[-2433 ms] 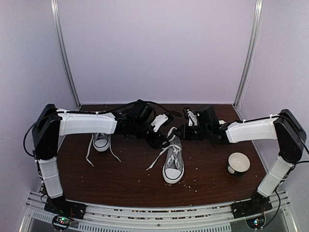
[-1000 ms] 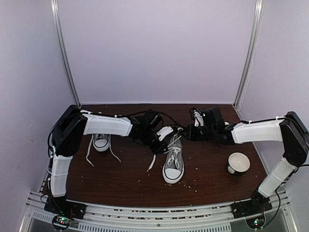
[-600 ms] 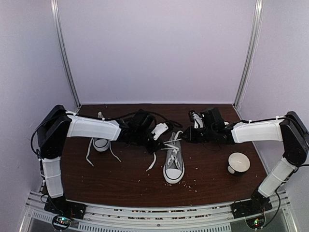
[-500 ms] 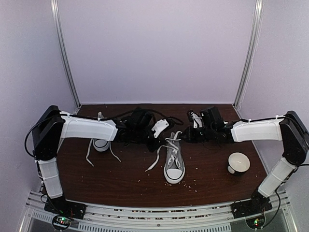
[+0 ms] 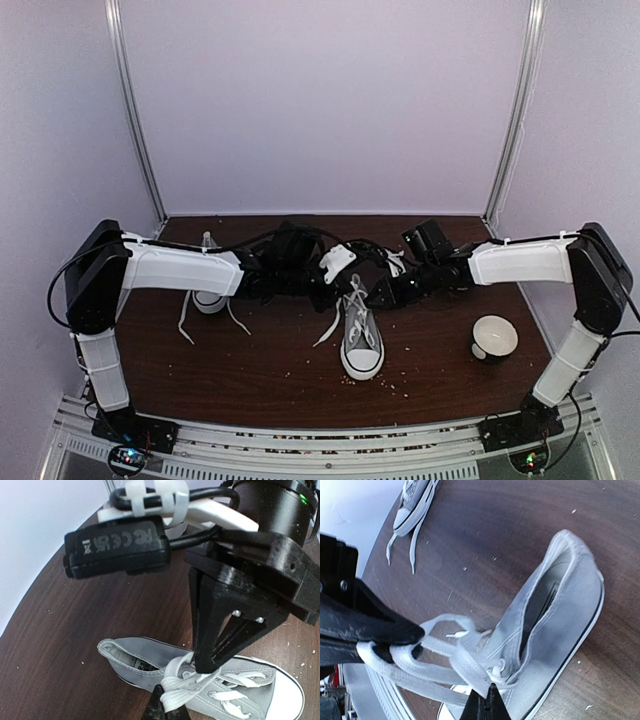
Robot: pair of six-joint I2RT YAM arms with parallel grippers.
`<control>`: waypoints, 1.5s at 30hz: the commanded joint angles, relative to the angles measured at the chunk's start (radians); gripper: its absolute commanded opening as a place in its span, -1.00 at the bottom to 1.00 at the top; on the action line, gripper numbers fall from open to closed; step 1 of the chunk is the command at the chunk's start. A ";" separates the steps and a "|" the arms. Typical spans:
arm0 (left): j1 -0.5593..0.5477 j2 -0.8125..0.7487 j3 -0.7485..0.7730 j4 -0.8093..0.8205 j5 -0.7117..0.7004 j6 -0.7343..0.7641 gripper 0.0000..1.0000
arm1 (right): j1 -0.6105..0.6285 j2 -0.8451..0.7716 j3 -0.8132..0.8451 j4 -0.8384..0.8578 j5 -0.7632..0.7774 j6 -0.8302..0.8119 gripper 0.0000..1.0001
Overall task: Tie the shoes
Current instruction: Cross the shoelace with the shoelace.
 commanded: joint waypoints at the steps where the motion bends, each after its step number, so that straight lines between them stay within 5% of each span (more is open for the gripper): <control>1: -0.004 -0.031 -0.026 0.094 0.039 0.039 -1.00 | 0.008 0.026 0.039 -0.015 -0.095 -0.053 -1.00; 23: -0.005 -0.058 -0.044 0.095 0.040 0.118 -1.00 | 0.009 0.127 0.171 0.022 -0.109 -0.067 -1.00; 42: -0.004 -0.073 -0.055 0.100 0.023 0.115 -1.00 | -0.094 0.084 0.110 0.269 -0.207 0.147 -1.00; 45: -0.003 -0.072 -0.060 0.105 0.019 0.118 -1.00 | -0.101 0.066 0.118 0.183 -0.135 0.085 -1.00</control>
